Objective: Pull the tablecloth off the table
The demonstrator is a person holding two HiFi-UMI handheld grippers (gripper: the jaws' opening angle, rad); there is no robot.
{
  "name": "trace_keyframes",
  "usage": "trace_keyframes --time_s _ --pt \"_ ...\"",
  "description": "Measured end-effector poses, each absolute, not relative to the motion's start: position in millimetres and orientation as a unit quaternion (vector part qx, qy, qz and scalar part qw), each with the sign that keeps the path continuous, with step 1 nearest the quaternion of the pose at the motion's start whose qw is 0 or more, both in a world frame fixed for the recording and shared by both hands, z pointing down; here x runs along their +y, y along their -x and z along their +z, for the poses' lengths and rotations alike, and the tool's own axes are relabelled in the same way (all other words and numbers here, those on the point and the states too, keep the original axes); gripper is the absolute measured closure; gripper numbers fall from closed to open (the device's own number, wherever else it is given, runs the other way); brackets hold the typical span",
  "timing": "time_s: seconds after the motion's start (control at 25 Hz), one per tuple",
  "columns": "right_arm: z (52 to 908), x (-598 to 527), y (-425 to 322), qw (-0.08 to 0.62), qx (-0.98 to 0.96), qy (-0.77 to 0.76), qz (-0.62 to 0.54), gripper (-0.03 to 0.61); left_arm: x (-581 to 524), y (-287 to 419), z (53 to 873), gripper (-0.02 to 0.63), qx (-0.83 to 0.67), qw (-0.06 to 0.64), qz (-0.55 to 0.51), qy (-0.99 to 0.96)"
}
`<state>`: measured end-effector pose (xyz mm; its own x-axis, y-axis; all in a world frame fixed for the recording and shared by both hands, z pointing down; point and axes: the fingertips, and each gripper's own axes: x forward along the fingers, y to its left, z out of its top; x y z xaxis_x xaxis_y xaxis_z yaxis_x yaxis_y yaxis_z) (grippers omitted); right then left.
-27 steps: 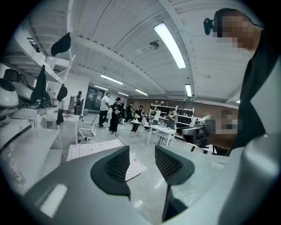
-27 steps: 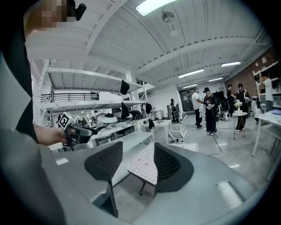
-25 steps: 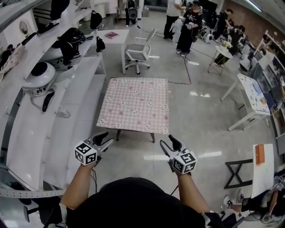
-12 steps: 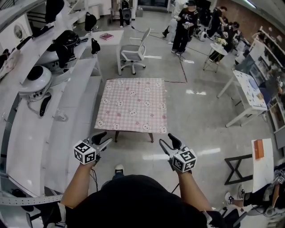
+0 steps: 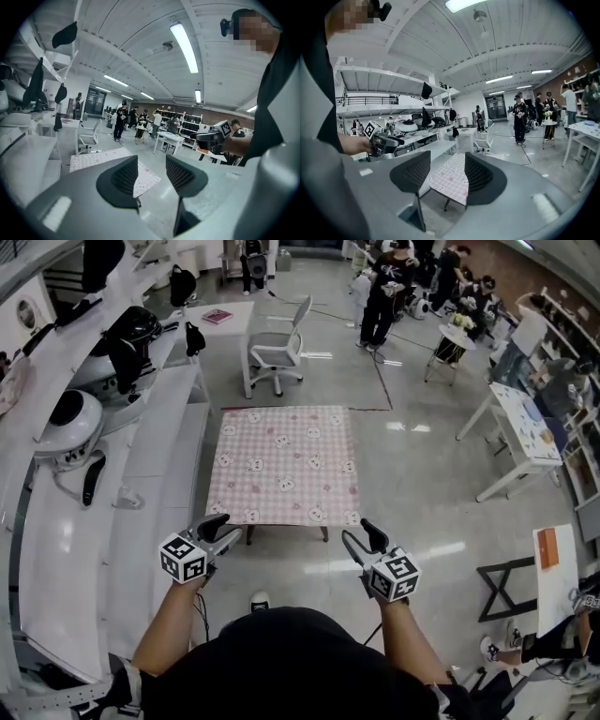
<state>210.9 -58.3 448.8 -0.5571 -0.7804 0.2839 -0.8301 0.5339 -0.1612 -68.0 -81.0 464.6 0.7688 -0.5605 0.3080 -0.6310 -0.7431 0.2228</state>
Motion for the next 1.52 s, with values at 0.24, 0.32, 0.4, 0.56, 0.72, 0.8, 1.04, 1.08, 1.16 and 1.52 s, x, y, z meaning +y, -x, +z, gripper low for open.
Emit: trace_keyframes --time_s 0.24,0.32,0.4,0.56,0.72,0.8,1.04,1.08,1.16,1.52 --pt "452 -80 -184 0.095 -0.861 -0.478 0.147 0.318 -114 93 469 0.428 -0.304 0.161 0.114 -0.932" --pt "452 -88 -175 0.096 -0.858 -0.483 0.147 0.318 -124 103 471 0.428 -0.299 0.163 0.114 -0.933" --pt "452 -94 -165 0.099 -0.855 -0.488 0.145 0.318 -134 114 475 0.428 -0.293 0.166 0.113 -0.935" --pt "450 -103 -151 0.102 -0.847 -0.502 0.145 0.316 -149 129 480 0.428 -0.279 0.165 0.116 -0.939" --pt "447 -112 -143 0.102 -0.837 -0.518 0.143 0.316 -167 141 480 0.428 -0.268 0.152 0.124 -0.943" --pt "450 -112 -137 0.11 -0.833 -0.523 0.141 0.316 -172 150 483 0.428 -0.267 0.148 0.129 -0.944" --pt "466 -113 -129 0.138 -0.824 -0.531 0.14 0.316 -181 167 503 0.428 -0.263 0.151 0.145 -0.942" --pt "469 -114 -128 0.142 -0.823 -0.531 0.142 0.316 -182 168 508 0.428 -0.262 0.155 0.147 -0.941" --pt "476 -116 -129 0.152 -0.82 -0.533 0.145 0.316 -184 169 518 0.428 -0.26 0.164 0.153 -0.939" --pt "517 -134 -149 0.186 -0.808 -0.531 0.176 0.316 -200 163 551 0.423 -0.258 0.18 0.189 -0.93"
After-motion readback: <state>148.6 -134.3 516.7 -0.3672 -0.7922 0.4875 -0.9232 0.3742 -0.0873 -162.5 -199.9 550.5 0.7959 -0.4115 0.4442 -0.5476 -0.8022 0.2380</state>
